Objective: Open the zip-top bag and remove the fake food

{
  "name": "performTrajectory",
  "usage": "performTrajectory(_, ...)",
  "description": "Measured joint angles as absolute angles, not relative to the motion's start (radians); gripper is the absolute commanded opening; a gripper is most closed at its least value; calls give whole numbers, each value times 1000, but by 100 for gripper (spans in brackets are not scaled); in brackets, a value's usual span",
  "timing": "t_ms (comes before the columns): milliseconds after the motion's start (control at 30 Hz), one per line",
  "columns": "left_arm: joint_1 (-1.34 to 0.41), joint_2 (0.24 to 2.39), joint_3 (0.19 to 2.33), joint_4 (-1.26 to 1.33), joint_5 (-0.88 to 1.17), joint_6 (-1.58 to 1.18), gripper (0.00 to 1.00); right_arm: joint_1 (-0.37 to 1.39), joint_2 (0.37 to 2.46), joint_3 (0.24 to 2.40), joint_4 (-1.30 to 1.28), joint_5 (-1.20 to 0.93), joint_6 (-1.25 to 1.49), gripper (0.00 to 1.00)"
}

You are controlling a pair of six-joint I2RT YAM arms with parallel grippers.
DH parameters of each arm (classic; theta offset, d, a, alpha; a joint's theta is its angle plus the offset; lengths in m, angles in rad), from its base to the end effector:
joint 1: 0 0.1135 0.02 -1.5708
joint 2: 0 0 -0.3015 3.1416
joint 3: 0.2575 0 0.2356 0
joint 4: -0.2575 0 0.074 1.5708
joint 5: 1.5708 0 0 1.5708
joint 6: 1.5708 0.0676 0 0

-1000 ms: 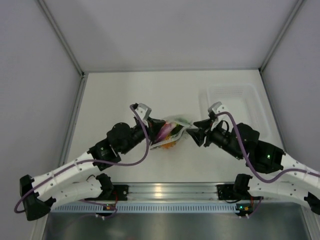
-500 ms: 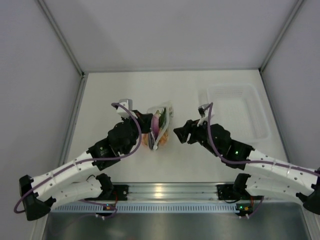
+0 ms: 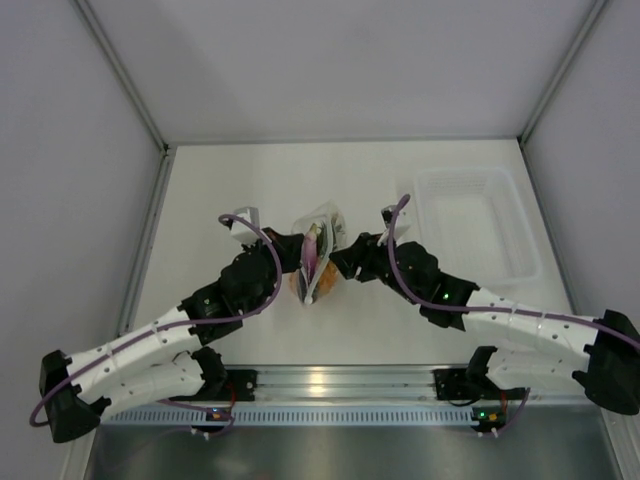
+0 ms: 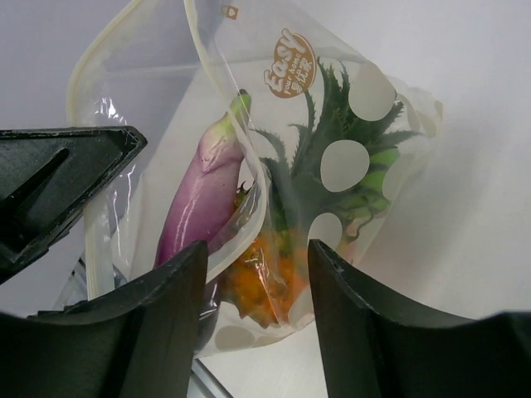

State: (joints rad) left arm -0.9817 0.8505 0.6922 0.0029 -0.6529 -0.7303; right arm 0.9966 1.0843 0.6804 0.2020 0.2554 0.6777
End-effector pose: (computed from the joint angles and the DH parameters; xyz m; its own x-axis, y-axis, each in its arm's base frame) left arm 0.1351 -0.1283 0.3437 -0.2822 -0.5314 -0.7987 0.1862 0.7864 -0.5890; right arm 0.1494 0.1995 0.3177 -0.5099 0.3287 -0.7950 -0.4598 0.6769 0.5748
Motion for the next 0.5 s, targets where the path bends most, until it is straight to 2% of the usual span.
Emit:
performTrajectory(200, -982, 854, 668, 29, -653, -767, 0, 997, 1072, 660, 243, 258, 709, 37)
performTrajectory(500, -982, 860, 663, 53, -650, -789, 0, 1000, 1098, 660, 289, 224, 742, 40)
